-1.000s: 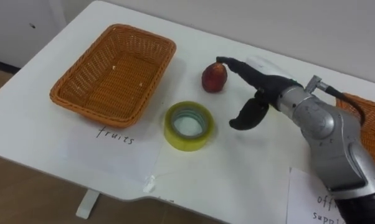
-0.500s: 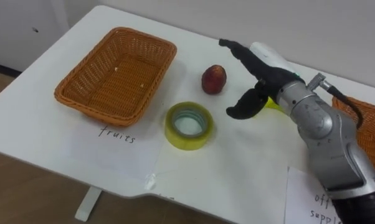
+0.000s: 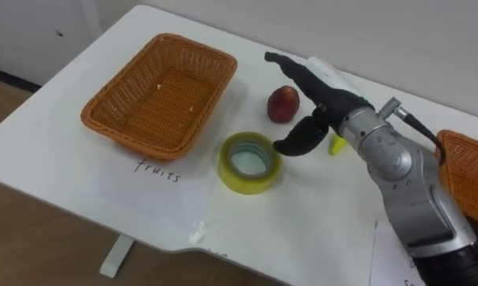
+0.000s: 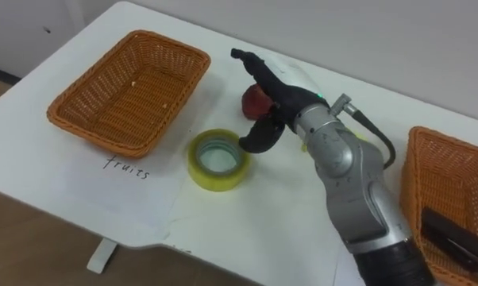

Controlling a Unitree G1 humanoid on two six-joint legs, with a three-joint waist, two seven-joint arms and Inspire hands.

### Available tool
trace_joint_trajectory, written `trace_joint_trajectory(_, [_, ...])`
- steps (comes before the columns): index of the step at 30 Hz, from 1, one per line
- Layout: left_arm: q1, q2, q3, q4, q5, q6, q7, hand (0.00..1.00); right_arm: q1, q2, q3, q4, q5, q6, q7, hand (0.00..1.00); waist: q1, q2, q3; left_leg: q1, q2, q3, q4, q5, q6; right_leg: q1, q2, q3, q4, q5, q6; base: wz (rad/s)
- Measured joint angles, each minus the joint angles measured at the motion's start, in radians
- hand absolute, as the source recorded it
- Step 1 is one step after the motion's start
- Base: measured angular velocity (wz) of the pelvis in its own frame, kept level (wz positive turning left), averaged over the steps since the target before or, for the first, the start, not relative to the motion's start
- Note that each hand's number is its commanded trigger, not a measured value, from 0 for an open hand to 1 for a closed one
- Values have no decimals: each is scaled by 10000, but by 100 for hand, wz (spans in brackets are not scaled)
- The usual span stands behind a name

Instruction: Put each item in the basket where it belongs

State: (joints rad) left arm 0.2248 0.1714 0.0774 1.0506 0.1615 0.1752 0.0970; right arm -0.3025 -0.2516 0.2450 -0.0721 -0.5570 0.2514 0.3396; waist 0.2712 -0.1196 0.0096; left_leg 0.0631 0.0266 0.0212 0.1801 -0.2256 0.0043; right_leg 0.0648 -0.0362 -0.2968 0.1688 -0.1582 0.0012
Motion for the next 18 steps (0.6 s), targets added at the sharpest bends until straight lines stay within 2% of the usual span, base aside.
trace_joint_trajectory(5, [78,-60,-29,-236,73,20,1,0,-8,36,6,548,37,0,-504,0,349,75,52,-22,1,-130,17,0,0,18,4,-76,-3,0,0,4])
trace_joint_trajectory(9, [217,-62,-33,-438,79,136,2,0,-8,44,14,630,63,3,-618,0,377,123,85,-73,-13,-260,14,0,0,10,4,-116,-3,0,0,6])
trace_joint_trajectory(18, [314,-112,-31,-750,303,241,5,0,-252,153,90,1109,82,1,-895,0,407,110,76,-166,-19,-299,68,2,-1,-18,2,-140,-20,0,0,2])
